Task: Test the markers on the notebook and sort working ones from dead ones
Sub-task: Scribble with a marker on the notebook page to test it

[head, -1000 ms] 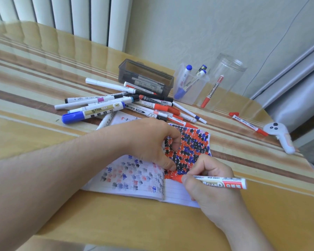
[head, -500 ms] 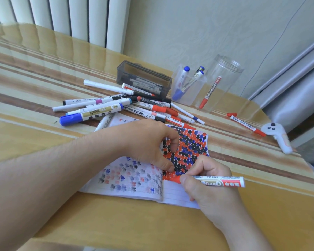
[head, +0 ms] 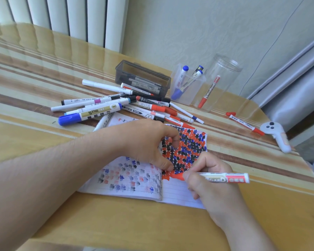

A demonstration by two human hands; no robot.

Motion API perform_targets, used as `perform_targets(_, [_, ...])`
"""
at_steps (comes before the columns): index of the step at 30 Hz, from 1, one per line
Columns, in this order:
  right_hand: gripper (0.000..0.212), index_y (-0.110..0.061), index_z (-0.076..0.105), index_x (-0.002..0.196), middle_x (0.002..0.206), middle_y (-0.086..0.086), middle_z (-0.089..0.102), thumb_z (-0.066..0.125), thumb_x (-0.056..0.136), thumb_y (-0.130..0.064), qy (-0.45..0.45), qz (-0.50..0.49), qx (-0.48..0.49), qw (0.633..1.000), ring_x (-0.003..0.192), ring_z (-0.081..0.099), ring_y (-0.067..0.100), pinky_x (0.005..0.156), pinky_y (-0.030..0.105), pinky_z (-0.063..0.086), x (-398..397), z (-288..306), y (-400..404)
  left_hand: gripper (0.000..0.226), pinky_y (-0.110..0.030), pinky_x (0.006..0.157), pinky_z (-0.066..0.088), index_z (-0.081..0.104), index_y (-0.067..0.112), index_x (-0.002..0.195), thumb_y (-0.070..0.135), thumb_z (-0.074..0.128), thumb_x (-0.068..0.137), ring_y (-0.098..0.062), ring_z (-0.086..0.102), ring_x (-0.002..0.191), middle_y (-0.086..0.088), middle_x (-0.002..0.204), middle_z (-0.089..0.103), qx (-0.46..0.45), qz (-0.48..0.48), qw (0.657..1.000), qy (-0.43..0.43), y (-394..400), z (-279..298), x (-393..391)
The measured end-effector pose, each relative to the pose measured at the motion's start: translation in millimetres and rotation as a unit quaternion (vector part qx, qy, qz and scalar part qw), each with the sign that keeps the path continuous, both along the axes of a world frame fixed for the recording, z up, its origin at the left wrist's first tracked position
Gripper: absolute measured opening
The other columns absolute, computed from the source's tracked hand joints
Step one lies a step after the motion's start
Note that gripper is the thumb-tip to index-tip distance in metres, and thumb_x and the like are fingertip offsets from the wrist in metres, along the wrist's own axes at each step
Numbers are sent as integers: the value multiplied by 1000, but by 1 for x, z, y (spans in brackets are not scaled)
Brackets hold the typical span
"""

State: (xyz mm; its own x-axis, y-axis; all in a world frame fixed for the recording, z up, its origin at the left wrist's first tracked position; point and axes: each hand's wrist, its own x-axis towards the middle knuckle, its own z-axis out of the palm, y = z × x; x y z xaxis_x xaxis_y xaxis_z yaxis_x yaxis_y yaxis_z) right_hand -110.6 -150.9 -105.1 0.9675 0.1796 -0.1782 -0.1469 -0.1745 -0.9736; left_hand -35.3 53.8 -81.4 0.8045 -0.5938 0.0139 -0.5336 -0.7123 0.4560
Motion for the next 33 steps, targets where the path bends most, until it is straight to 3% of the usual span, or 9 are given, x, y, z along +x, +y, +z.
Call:
perform_targets(3, [27,-16,60,80,59,11,43,85,69,-14,-16,50,157,986,47,37,16,43,22,31,-1,14,-22,54,-31,63,34,31,36,131,45,68,93,-4,48,73,9,82,54,-46,8,999,-6,-1,-4,-4])
perform_targets(7, [36,-17,68,95,70,9,51,94,71,-25,-10,124,270,955,57,47,13,46,20,32,20,40,-52,21,-28,78,47,30,21,119,19,47,106,-6,61,89,6,97,69,-146,31,989,18,2,-5,0])
perform_targets(11, [35,-17,78,94,77,10,67,85,70,-41,-76,151,191,967,57,54,17,45,21,38,56,74,-42,18,-13,86,43,40,23,108,24,58,103,17,54,105,19,104,68,-180,55,982,18,4,-2,8])
perform_targets(14, [13,-19,77,78,61,8,60,64,75,-20,-112,35,174,978,49,45,17,42,18,33,83,53,-23,15,2,76,36,45,30,108,25,58,103,32,45,92,34,96,48,-195,75,978,7,3,-2,6])
perform_targets(16, [24,-18,72,73,54,8,51,49,76,-15,-111,-21,187,976,45,37,17,40,19,26,93,35,-20,13,5,73,33,49,29,112,25,57,103,34,43,87,38,96,43,-205,80,975,-2,2,-2,6])
perform_targets(21, [17,-18,65,80,55,9,48,49,78,-11,-93,-39,173,980,45,37,18,39,20,25,92,22,-24,15,2,74,35,47,36,114,30,57,104,31,45,89,40,97,42,-180,73,981,-5,0,-5,9])
perform_targets(25, [16,-22,65,76,57,10,52,52,79,-12,-79,-35,161,983,47,41,19,39,22,27,86,23,-21,15,-12,72,38,48,41,111,36,58,102,13,53,90,30,99,54,-157,65,985,-12,0,-8,11])
perform_targets(29, [15,-22,64,73,62,11,60,62,84,-13,-76,-16,142,987,48,48,18,39,22,30,82,26,-19,17,-4,73,38,49,44,108,34,61,101,21,51,91,40,98,49,-171,62,983,-17,0,-6,10])
perform_targets(33, [8,-20,74,80,66,9,64,82,79,-21,-117,19,124,985,52,53,16,45,20,40,76,29,-18,6,-15,66,42,56,33,108,36,53,104,-1,56,78,20,83,60,-211,45,976,-15,0,-2,6])
